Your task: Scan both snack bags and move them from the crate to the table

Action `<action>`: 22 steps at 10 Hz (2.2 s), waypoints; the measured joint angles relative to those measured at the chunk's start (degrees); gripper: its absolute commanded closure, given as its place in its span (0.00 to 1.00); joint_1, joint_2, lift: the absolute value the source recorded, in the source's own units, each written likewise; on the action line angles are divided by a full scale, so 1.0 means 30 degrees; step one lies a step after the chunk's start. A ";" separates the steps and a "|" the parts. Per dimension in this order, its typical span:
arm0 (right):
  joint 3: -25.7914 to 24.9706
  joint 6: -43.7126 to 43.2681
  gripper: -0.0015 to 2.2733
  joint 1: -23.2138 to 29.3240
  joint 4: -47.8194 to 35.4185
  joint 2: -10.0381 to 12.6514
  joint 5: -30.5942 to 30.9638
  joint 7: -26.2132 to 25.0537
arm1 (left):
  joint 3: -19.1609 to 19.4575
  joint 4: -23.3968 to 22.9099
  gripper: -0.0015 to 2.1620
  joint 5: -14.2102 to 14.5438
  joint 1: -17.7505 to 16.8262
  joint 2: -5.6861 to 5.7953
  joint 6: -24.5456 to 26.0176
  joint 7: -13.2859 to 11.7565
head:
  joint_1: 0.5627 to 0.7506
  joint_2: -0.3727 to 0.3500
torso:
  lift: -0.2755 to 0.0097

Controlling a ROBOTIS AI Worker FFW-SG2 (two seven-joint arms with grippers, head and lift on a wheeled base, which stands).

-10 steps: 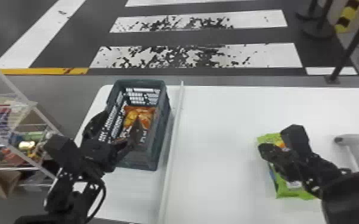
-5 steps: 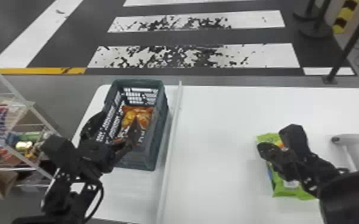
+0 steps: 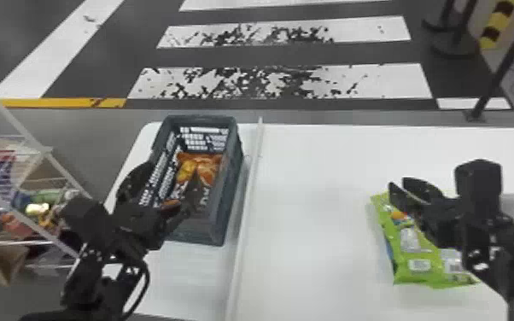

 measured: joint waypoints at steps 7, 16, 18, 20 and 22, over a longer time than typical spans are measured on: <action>-0.5328 0.0365 0.01 -0.0737 0.3476 -0.1117 -0.0750 -0.0870 | 0.0033 0.0047 0.07 0.0176 -0.0078 0.0031 -0.0127 -0.0031 | 0.70 0.33 | 0.84; -0.4154 -0.0440 0.98 -0.4435 1.0513 -0.2753 0.0867 -0.0758 | 0.0063 0.0094 0.07 0.0439 -0.0082 0.0031 -0.0138 -0.0231 | 0.70 0.24 | 0.84; -0.4141 -0.0138 0.99 -0.4398 1.0458 -0.2779 0.0888 -0.0686 | 0.0063 0.0109 0.07 0.0439 -0.0078 0.0031 -0.0122 -0.0236 | 0.70 0.24 | 0.84; -0.4386 0.0471 0.99 -0.3428 0.9067 -0.2716 0.0759 -0.0589 | 0.0063 0.0131 0.07 0.0439 -0.0069 0.0019 -0.0114 -0.0236 | 0.70 0.24 | 0.84; -0.5114 0.2914 0.99 -0.1239 0.5060 -0.2406 0.0716 -0.0182 | 0.0062 0.0134 0.07 0.0439 -0.0068 -0.0003 -0.0106 -0.0235 | 0.70 0.24 | 0.84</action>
